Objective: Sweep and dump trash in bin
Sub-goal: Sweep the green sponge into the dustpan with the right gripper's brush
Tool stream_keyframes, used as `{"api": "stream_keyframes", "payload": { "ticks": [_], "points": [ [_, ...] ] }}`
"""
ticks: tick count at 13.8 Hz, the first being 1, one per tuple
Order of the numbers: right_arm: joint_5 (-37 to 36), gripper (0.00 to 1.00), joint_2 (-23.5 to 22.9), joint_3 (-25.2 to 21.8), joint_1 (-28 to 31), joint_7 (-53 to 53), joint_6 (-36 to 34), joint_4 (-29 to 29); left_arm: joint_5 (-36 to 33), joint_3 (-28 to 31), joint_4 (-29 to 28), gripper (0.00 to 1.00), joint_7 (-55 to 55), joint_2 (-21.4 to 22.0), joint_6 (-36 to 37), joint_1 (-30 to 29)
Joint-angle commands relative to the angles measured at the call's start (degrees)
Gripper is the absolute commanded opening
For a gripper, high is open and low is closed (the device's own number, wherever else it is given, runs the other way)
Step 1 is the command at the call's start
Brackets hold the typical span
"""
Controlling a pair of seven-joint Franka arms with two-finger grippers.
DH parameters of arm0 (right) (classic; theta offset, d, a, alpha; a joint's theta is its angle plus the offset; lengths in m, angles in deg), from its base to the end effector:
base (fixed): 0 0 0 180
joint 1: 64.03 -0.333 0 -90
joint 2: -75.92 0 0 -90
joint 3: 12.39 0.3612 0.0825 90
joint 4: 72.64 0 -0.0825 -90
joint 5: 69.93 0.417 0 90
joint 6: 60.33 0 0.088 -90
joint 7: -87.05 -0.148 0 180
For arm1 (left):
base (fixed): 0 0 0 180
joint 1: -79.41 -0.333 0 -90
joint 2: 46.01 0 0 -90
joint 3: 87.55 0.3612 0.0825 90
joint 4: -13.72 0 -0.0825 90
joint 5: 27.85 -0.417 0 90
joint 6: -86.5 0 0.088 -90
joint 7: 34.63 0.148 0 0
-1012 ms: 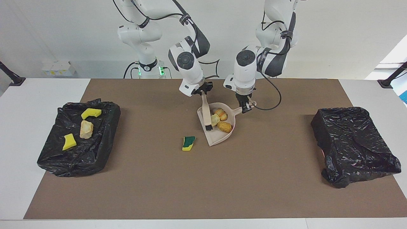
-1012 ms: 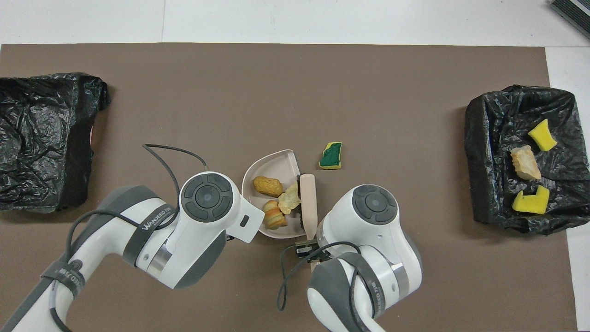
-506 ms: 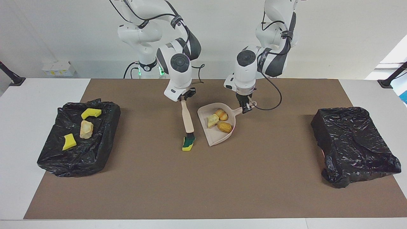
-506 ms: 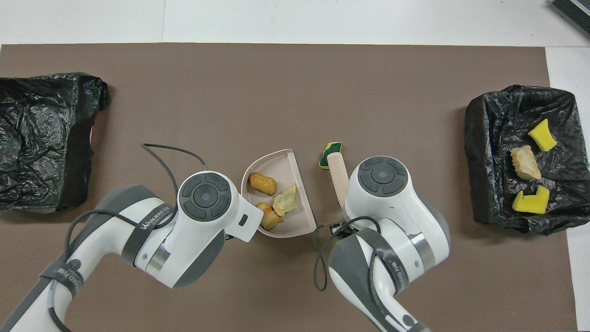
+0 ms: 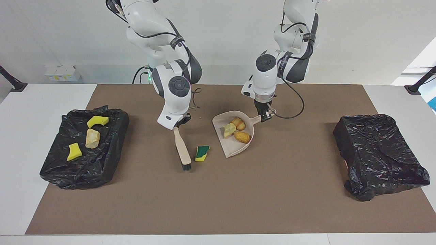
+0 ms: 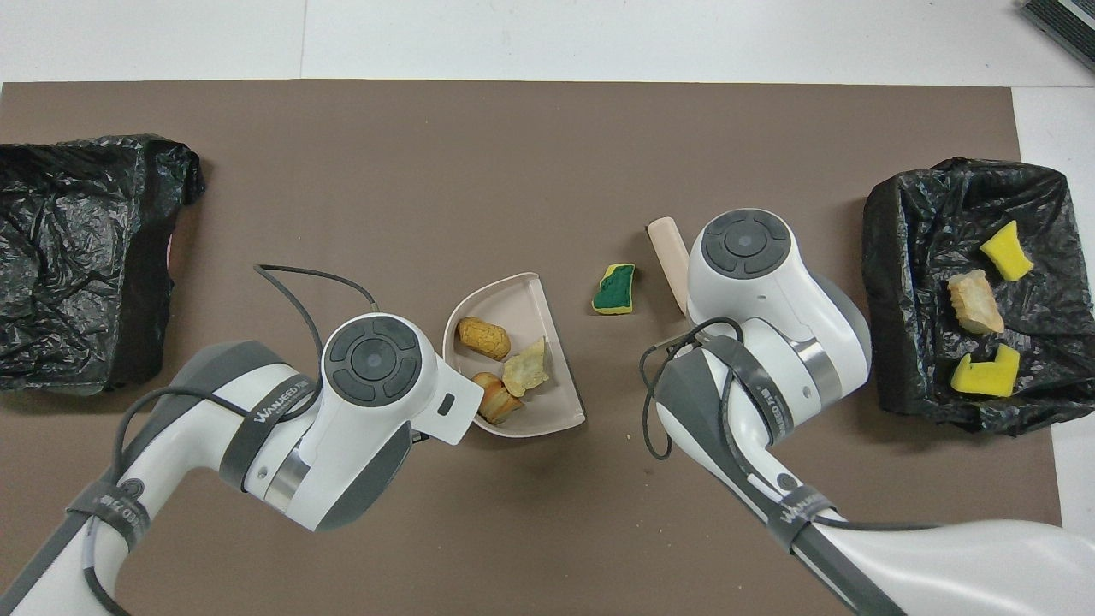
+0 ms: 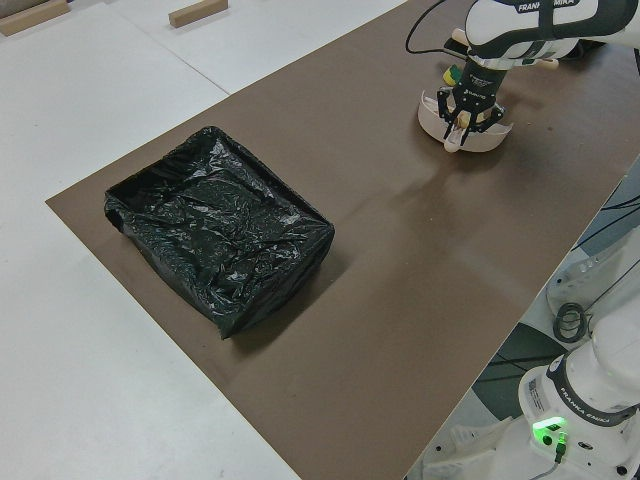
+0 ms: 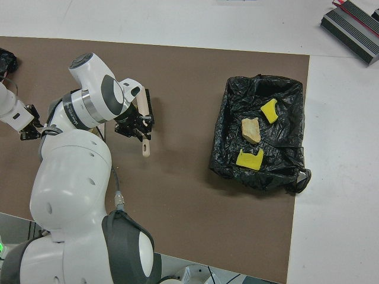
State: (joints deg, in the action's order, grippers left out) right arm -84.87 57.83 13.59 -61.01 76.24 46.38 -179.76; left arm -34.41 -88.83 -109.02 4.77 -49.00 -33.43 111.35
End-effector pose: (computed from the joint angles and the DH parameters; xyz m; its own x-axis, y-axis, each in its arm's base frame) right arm 0.5846 0.2024 0.3272 0.9201 0.2898 -0.2635 0.3322 -0.9337 0.1334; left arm 0.4745 -0.2992 0.3572 0.2368 -0.9617 -0.1382 -0.9711 -0.2384 -0.0050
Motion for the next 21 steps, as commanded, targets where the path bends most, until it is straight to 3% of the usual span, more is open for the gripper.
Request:
{"api": "stream_keyframes", "payload": {
  "ticks": [1,4,10,14,21],
  "points": [
    [-0.88,0.00,-3.96,1.00,-0.91,0.53,-1.43,4.19,-1.00,0.04,-2.16,0.00,-0.03,1.76,-1.26,-0.91],
    [-0.27,0.00,-3.88,1.18,-4.07,0.70,-0.81,3.32,-1.00,0.04,-2.16,0.00,0.14,1.84,-0.83,-0.91],
    [10.27,0.00,-0.72,9.43,-4.25,-2.10,1.57,-2.66,-0.91,0.04,-2.16,0.00,0.14,1.93,-0.56,-0.91],
    [11.69,0.00,0.51,11.46,-4.95,-7.82,1.39,-4.32,-1.00,0.13,-2.07,0.00,0.23,1.76,-0.74,-0.91],
    [11.86,0.00,2.09,11.20,1.81,-9.50,-3.96,-4.42,-0.82,0.04,1.70,0.00,12.26,-0.61,-0.65,-3.99]
  ]
}}
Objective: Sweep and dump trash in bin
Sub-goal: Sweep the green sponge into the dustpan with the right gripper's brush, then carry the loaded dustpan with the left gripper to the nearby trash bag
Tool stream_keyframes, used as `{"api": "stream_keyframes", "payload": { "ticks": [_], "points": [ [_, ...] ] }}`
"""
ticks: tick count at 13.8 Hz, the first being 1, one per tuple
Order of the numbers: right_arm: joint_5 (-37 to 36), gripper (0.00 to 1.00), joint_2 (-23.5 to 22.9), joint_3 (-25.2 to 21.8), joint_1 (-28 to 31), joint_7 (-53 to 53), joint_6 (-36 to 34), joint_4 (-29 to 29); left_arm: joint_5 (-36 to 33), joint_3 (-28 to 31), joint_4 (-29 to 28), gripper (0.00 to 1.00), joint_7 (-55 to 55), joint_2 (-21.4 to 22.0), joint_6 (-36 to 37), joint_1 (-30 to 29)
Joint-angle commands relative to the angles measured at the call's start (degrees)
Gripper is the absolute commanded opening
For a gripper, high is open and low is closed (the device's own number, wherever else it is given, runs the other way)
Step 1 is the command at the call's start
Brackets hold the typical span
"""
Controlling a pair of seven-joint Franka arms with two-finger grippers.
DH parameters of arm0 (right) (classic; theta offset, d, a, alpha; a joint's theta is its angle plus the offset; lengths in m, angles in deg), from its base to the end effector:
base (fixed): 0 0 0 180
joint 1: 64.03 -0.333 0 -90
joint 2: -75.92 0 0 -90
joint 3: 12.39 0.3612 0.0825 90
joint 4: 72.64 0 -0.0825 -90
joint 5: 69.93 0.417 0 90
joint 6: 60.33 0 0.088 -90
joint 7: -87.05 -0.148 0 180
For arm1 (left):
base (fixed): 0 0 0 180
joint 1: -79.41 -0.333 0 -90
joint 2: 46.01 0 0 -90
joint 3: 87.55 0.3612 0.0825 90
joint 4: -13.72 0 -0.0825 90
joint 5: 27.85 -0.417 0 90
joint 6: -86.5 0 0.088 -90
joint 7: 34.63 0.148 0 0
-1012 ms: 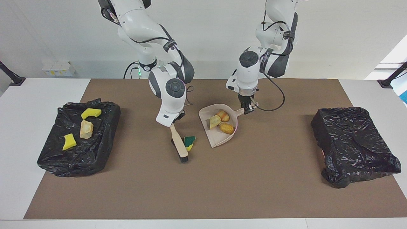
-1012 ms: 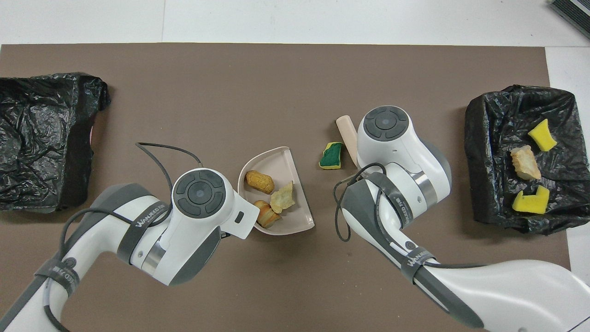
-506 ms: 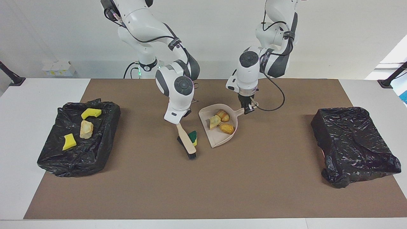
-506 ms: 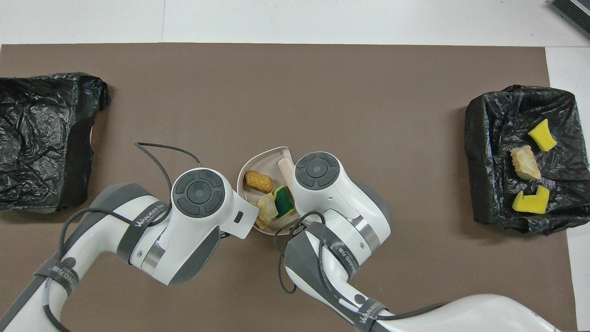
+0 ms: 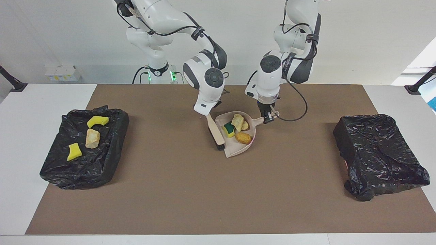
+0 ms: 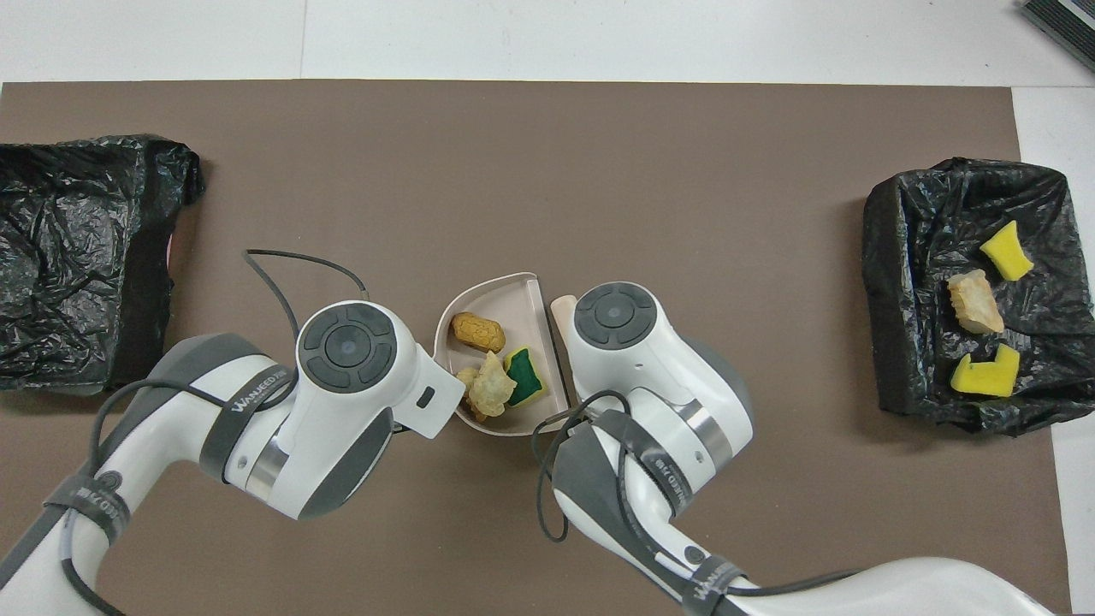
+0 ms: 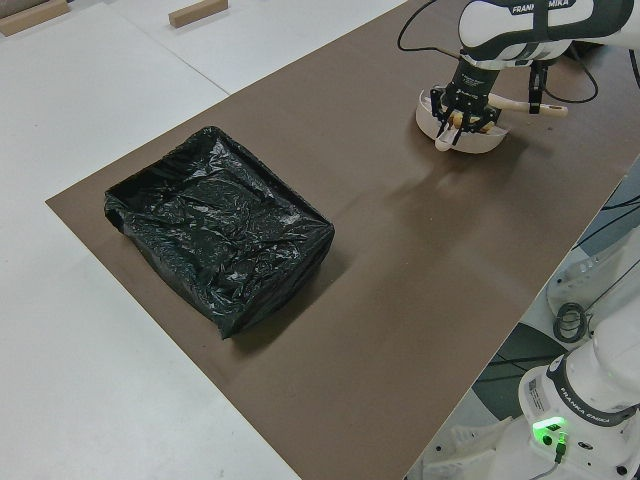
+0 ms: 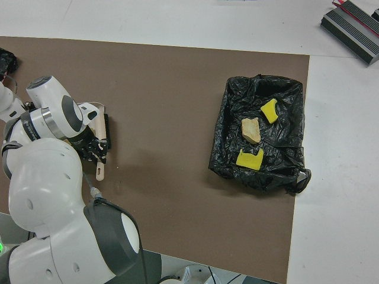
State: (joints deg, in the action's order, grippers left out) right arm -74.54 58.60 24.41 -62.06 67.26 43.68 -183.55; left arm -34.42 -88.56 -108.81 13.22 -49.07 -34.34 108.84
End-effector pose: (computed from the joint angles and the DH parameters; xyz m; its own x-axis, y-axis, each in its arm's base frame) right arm 0.4929 0.3175 0.3214 0.8876 0.2793 -0.3662 0.3045 -0.9524 0.0117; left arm 0.4915 -0.2779 0.3593 0.1398 -0.9822 -0.1257 -0.9900 -0.1411 0.0016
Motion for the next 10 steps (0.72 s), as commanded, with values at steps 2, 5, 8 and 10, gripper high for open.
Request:
{"api": "stream_keyframes", "payload": {
  "ticks": [2,5,8,10],
  "points": [
    [1.54,0.00,2.81,0.29,4.01,-0.86,-2.75,-0.54,-0.56,0.12,2.64,0.00,8.64,-0.37,0.26,-2.52],
    [1.54,0.00,3.87,0.56,3.05,-9.79,-3.12,-1.07,-0.38,0.04,3.52,0.00,14.36,0.85,0.78,-6.21],
    [1.71,0.00,4.40,0.73,-2.38,-15.52,-0.84,-2.12,0.14,0.21,6.59,0.00,20.94,1.39,4.20,-12.26],
    [4.78,0.00,4.05,0.73,-6.69,-22.88,4.85,-2.91,0.41,0.39,8.17,0.00,27.18,2.26,5.79,-17.18]
  ]
}}
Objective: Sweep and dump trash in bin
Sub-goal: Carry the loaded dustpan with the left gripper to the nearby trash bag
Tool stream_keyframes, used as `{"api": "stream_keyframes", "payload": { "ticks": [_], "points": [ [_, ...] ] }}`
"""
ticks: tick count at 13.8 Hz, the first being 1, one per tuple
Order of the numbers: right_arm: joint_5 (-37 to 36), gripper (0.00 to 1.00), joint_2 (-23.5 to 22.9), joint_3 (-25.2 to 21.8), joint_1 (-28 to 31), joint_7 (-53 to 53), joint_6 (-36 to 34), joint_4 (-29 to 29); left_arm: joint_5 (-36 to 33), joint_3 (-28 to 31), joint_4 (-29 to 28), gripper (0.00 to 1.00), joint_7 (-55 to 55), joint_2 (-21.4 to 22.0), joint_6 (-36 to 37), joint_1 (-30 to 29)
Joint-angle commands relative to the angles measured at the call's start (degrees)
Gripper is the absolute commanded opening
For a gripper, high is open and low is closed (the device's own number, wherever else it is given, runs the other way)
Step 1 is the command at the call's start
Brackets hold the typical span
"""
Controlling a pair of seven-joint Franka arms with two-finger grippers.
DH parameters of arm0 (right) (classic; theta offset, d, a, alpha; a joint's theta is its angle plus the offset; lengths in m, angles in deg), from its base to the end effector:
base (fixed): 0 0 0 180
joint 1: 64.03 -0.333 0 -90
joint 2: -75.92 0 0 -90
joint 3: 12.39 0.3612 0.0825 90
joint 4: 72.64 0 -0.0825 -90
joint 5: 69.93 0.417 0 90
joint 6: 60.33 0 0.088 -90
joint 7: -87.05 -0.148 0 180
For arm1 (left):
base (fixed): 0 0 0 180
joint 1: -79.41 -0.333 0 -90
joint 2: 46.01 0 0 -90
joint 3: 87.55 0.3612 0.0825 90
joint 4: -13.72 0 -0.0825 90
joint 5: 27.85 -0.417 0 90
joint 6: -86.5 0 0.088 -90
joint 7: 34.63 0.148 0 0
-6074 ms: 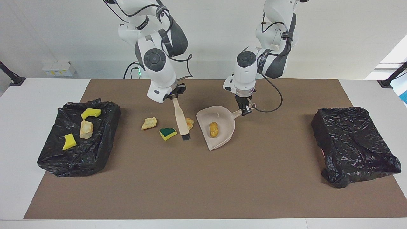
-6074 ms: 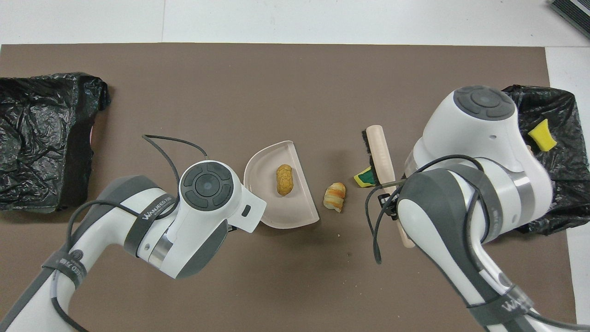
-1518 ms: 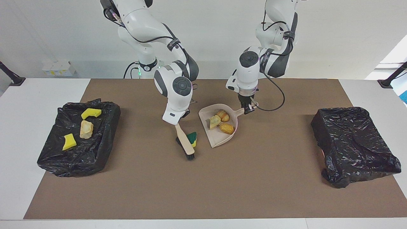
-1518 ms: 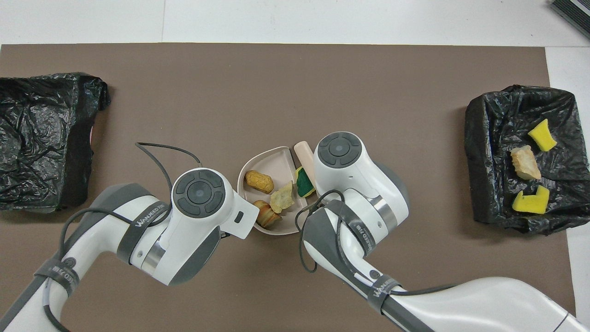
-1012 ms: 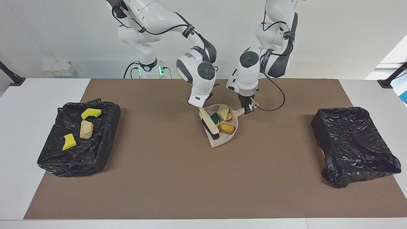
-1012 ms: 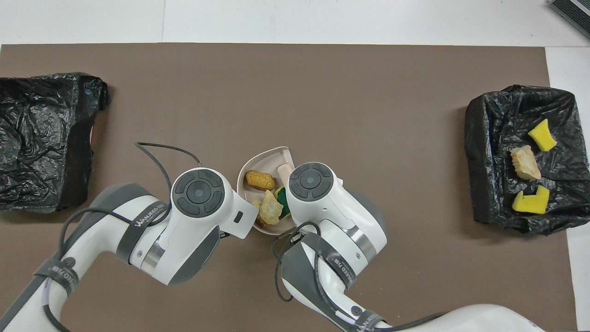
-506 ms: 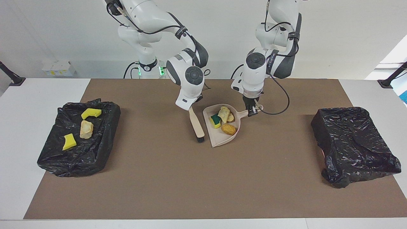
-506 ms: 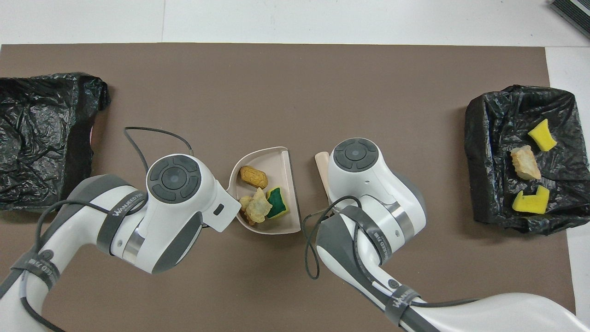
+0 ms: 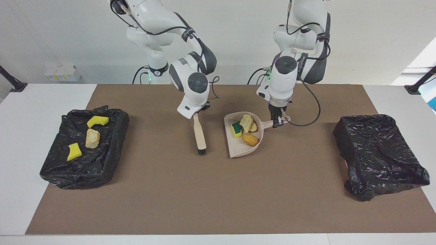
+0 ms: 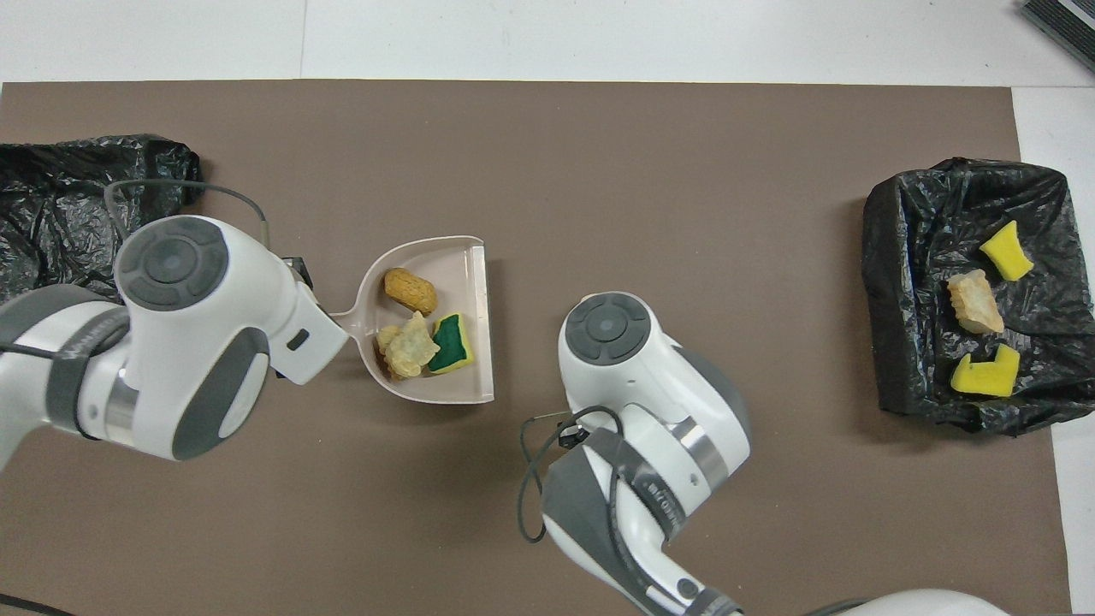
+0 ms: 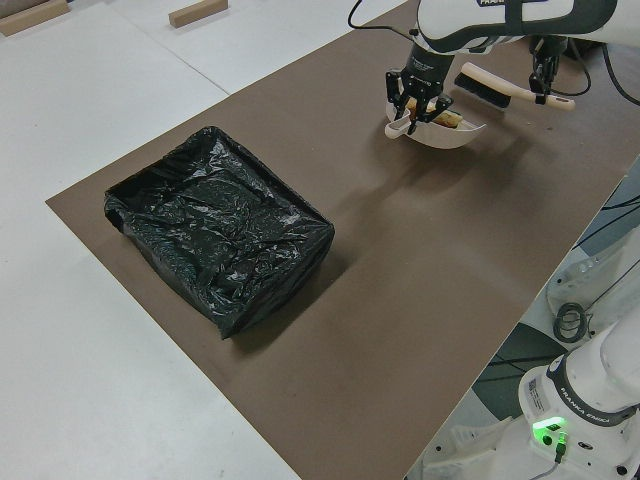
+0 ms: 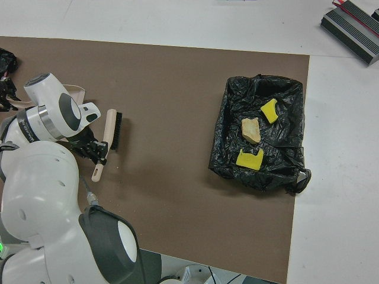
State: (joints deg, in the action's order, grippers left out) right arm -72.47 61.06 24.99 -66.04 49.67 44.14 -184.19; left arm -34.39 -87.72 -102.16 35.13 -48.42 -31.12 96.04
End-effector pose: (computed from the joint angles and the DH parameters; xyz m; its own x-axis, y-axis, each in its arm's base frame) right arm 0.4611 0.3580 0.3390 0.9443 0.0429 -0.3264 0.0795 -0.9918 0.0996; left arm 0.5682 -0.1608 0.4169 0.0075 -0.9951 -0.0989 -0.9998 -0.0054 -0.0212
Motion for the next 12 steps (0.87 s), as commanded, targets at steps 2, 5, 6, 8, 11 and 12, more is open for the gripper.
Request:
{"api": "stream_keyframes", "payload": {
  "ticks": [2,5,6,8,11,12],
  "points": [
    [3.85,0.00,0.80,0.06,-6.67,-8.84,6.87,-2.36,0.47,-0.45,2.84,0.00,9.58,1.61,3.28,-9.40],
    [6.22,0.00,0.53,0.06,-10.28,-10.52,7.06,-2.44,1.60,-0.36,5.74,0.00,15.20,0.91,4.16,-17.22],
    [6.84,0.00,0.36,0.15,-11.42,-10.43,7.23,-2.44,3.27,-0.36,6.71,0.00,18.18,0.65,4.07,-19.86],
    [9.21,0.00,0.09,0.15,-12.22,-9.91,7.23,-2.53,3.98,-0.36,9.60,0.00,23.46,-1.01,4.07,-25.04],
    [10.98,0.00,0.18,0.15,-13.46,-9.73,11.17,-4.71,4.07,-0.36,17.32,0.00,26.89,-5.05,4.60,-33.39],
    [10.98,0.00,0.27,0.15,-13.11,-9.73,11.97,-5.34,3.90,-0.36,20.75,0.00,29.00,-6.98,5.56,-35.94]
  ]
}}
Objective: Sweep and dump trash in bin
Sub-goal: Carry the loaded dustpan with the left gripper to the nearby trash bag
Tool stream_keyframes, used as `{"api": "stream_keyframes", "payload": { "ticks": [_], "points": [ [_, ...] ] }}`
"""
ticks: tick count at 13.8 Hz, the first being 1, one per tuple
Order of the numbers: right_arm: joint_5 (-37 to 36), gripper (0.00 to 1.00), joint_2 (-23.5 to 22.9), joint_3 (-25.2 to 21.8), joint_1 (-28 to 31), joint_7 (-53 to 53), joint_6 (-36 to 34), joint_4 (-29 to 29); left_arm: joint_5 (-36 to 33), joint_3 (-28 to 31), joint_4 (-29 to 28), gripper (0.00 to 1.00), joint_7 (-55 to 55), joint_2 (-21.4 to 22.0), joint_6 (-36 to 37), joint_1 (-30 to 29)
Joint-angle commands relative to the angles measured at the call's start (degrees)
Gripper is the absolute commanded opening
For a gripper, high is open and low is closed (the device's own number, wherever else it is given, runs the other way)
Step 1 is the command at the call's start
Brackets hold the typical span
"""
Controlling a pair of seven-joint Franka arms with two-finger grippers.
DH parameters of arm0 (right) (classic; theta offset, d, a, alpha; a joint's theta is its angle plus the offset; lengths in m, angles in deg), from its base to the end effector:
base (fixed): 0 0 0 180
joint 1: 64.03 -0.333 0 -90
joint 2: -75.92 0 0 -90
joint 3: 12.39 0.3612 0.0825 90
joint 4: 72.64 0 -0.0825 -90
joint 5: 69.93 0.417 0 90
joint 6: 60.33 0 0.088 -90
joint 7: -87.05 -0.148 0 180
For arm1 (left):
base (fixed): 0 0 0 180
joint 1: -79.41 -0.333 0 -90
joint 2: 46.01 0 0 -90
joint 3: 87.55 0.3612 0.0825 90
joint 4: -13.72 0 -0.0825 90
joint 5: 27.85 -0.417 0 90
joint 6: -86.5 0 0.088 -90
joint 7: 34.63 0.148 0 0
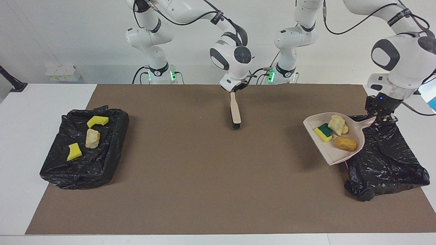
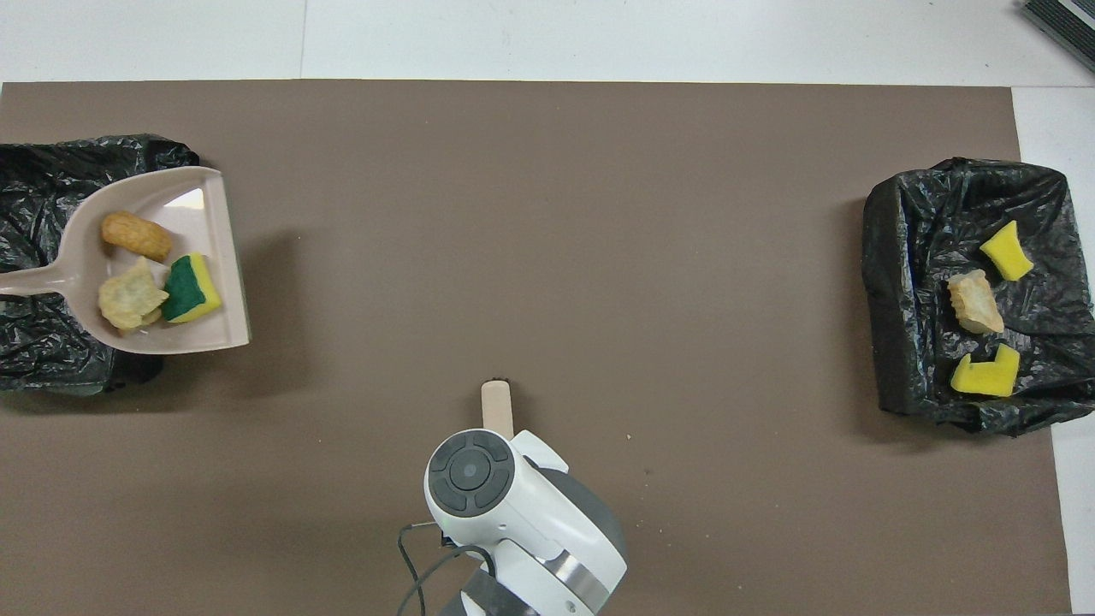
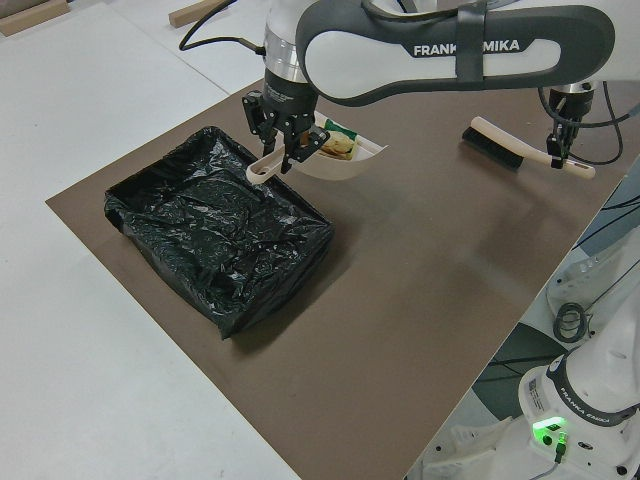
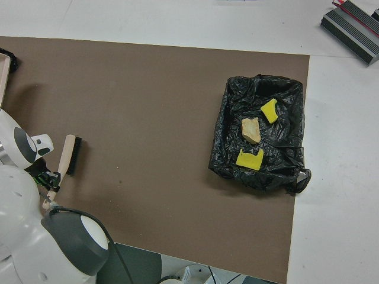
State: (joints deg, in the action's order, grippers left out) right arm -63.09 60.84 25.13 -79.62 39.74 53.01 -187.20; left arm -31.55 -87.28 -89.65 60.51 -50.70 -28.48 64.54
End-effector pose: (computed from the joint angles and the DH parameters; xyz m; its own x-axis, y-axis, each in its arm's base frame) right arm 0.3527 0.4758 0.3248 0.9376 0.0394 -0.3454 0.0432 -0.9991 0.0032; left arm 0.6152 0.1729 0.4993 0.1539 -0.9854 -0.0722 -0.9829 -0.1451 -0.1136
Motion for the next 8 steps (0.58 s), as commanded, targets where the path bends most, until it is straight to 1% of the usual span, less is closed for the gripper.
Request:
{"api": "stream_keyframes", "payload": {
  "ticks": [1,2,3,4,5,7,8],
  "points": [
    [1.60,0.11,0.41,-0.07,0.57,0.20,2.42,-1.99,0.89,-0.80,11.92,0.00,4.60,-6.72,4.32,-6.47],
    [1.52,0.79,0.23,-0.07,0.74,0.11,1.10,-1.20,0.80,-0.80,15.79,0.00,5.31,-8.75,5.72,-8.32],
    [1.43,1.00,0.05,-0.16,0.57,0.03,0.31,-0.06,0.54,-0.80,19.48,0.00,6.45,-10.68,6.61,-9.90],
    [0.82,1.00,-0.03,-0.33,0.66,0.03,-0.05,0.64,0.54,-0.80,21.52,0.00,7.59,-11.74,6.79,-10.53],
    [0.46,1.00,-0.04,-0.42,1.00,0.03,-0.05,1.26,0.10,-0.89,21.63,0.00,7.69,-11.75,6.79,-10.88],
    [-0.06,1.00,0.05,-0.77,2.15,0.20,-2.41,4.15,-4.88,-0.89,22.16,0.00,7.69,-12.19,5.31,-10.71],
    [-1.11,1.00,0.05,-0.78,3.46,0.38,-3.73,5.64,-9.52,-0.97,21.90,0.00,7.51,-12.37,4.17,-9.93]
  ]
}}
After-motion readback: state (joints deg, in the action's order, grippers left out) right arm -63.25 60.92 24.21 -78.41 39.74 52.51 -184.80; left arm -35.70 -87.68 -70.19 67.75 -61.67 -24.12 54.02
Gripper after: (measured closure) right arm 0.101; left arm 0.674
